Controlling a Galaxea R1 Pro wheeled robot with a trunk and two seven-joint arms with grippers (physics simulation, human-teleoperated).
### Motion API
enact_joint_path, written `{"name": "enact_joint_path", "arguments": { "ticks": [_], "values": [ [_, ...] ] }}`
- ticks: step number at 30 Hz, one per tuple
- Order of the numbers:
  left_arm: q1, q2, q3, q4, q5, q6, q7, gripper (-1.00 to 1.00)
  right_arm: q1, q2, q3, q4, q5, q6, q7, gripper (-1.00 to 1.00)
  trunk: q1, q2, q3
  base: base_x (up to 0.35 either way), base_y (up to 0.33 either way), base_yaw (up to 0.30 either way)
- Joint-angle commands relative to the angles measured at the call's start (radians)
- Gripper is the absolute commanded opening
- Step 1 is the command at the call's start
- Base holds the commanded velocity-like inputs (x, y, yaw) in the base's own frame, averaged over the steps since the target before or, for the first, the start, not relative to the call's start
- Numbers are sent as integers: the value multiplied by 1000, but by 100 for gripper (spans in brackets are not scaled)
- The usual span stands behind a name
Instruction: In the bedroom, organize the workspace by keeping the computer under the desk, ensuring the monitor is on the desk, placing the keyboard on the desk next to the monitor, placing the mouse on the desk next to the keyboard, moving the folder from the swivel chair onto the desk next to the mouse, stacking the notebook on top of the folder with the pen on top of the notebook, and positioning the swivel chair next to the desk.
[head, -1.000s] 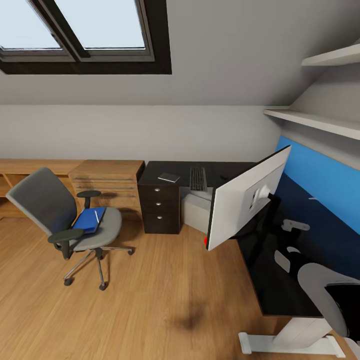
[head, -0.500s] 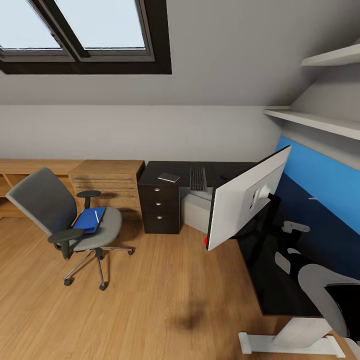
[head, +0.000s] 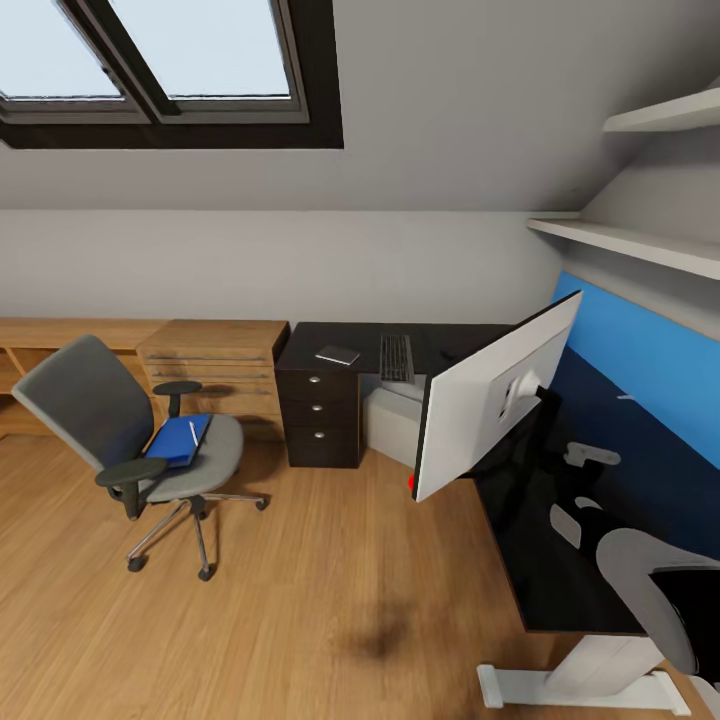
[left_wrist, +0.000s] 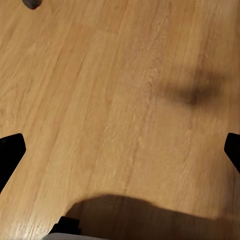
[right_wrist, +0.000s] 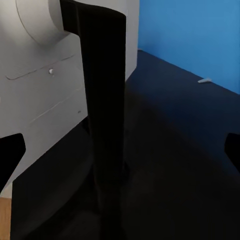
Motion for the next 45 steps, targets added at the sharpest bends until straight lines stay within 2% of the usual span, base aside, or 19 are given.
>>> {"name": "enact_joint_path", "arguments": {
  "ticks": [1,21,45],
  "values": [
    [-1,1,-8,0,6,-4,7,100,-1,0,9,0,-4,-2,-5,100,0,-1,-1,78,0,0],
    [-1,0,-8,0,5,-4,7,100,1,0,9,0,-4,-2,-5,100,0,-1,-1,127,0,0],
    [-1,0,-8,0,5,-4,8,100,1,-1,10,2,-3,-2,-5,100,0,-1,-1,33,-38,0]
  ]
}}
